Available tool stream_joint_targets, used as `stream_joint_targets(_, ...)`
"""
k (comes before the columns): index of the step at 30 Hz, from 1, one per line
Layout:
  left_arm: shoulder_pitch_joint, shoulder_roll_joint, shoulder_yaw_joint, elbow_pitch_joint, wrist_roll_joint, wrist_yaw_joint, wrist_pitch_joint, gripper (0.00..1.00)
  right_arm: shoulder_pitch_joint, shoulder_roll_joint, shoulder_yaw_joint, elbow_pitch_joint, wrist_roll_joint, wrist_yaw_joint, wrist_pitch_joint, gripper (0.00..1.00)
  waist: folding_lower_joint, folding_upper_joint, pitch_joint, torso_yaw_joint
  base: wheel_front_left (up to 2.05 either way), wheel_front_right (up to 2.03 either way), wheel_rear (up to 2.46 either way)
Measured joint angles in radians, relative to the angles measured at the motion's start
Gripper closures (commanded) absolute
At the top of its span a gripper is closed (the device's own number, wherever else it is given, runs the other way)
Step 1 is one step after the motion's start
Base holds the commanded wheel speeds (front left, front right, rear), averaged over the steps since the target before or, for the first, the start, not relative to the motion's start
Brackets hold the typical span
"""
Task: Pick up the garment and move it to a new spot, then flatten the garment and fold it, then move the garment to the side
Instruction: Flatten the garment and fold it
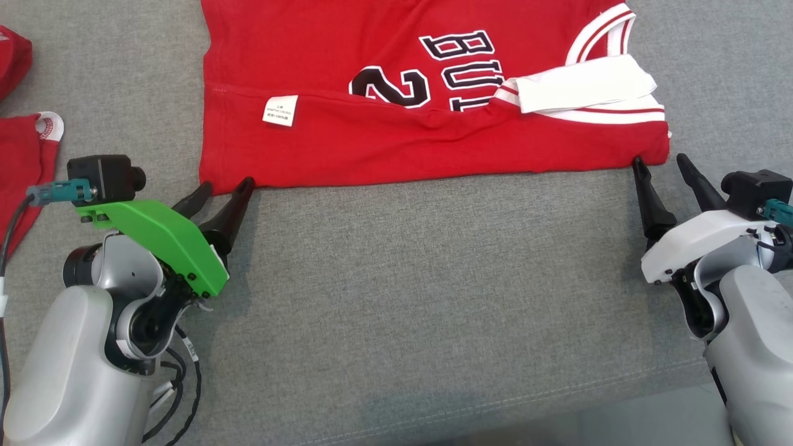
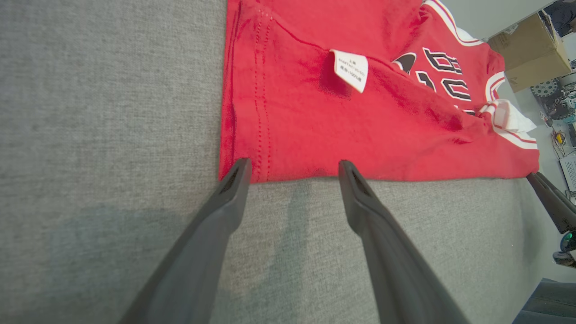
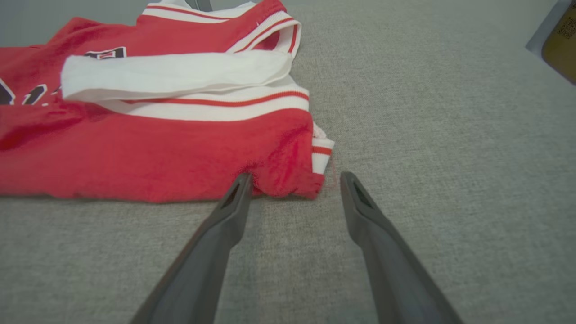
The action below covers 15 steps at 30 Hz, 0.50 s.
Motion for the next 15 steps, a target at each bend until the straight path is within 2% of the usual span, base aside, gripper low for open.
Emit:
stream_joint_targets(7,-0.002,0.014,-0.006,0.011,0.054,0.001,-0.023,0.00,0.000,-0.001,0.007,0.002,-0.001,0.000,-0.005,0.00,0.0000,0.0000,0.001,-0.001,0.00,0.00,0.00)
stream_joint_targets(15,-0.003,0.012,-0.007,0.050,0.063,0.010,-0.032,0.00,-0.001,-0.002,0.012,0.006,-0.002,0.000,-0.008,0.00,0.0000,0.0000,-0.002,-0.007,0.00,0.00,0.00)
